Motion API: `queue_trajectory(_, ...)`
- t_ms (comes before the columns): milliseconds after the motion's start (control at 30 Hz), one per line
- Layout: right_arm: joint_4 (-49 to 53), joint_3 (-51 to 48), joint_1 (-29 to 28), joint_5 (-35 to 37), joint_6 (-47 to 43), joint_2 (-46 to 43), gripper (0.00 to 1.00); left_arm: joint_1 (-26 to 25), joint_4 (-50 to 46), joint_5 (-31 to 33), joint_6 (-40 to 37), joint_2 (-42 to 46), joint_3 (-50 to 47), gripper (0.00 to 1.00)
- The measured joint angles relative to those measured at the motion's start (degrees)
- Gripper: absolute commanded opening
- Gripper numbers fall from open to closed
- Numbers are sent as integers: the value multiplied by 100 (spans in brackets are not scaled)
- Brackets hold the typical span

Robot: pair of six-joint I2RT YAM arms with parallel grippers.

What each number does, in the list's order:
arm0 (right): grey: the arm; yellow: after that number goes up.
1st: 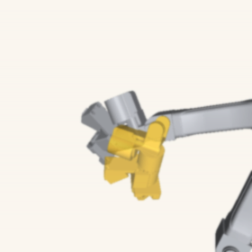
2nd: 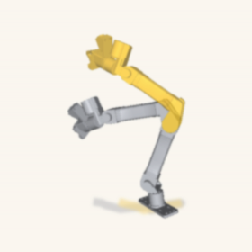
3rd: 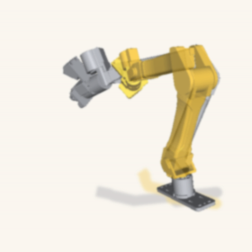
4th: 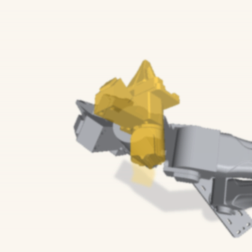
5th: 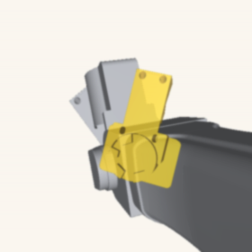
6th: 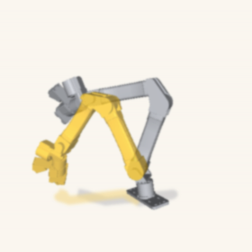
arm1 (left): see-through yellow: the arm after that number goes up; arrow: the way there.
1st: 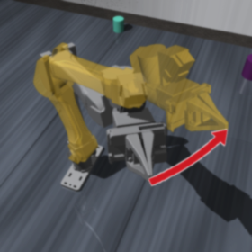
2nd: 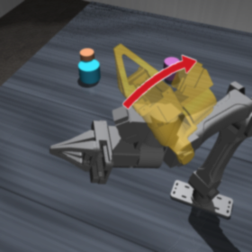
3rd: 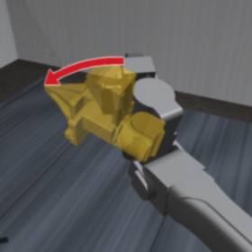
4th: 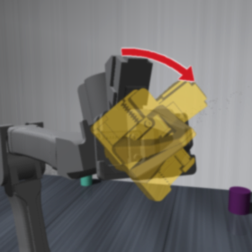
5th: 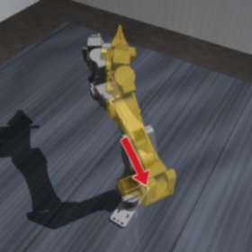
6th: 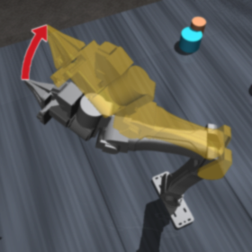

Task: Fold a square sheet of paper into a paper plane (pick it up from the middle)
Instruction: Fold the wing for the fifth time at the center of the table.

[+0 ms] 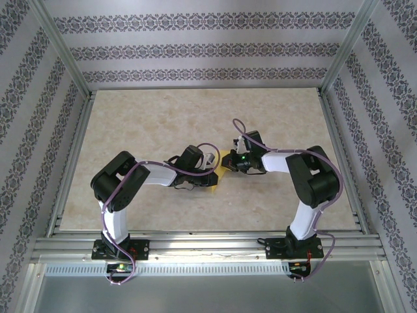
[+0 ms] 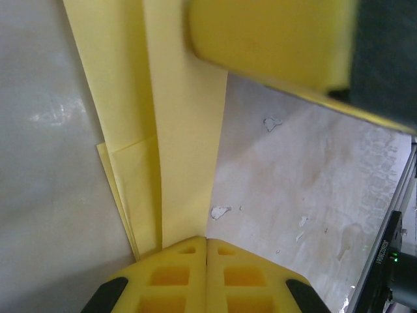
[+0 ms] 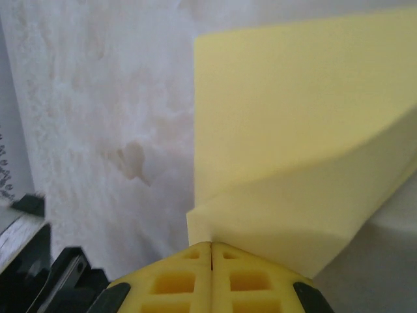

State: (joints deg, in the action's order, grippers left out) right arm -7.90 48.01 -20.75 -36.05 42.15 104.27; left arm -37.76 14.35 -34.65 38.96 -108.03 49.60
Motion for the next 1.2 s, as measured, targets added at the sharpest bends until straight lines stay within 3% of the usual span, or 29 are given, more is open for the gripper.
queue_trajectory(633, 92, 531, 413, -367, 11, 608, 2, 0, 162, -4, -109, 68, -164, 0)
queue_trajectory(1200, 846, 1543, 986, 284, -66, 835, 4, 0, 219, -35, -129, 116, -245, 0)
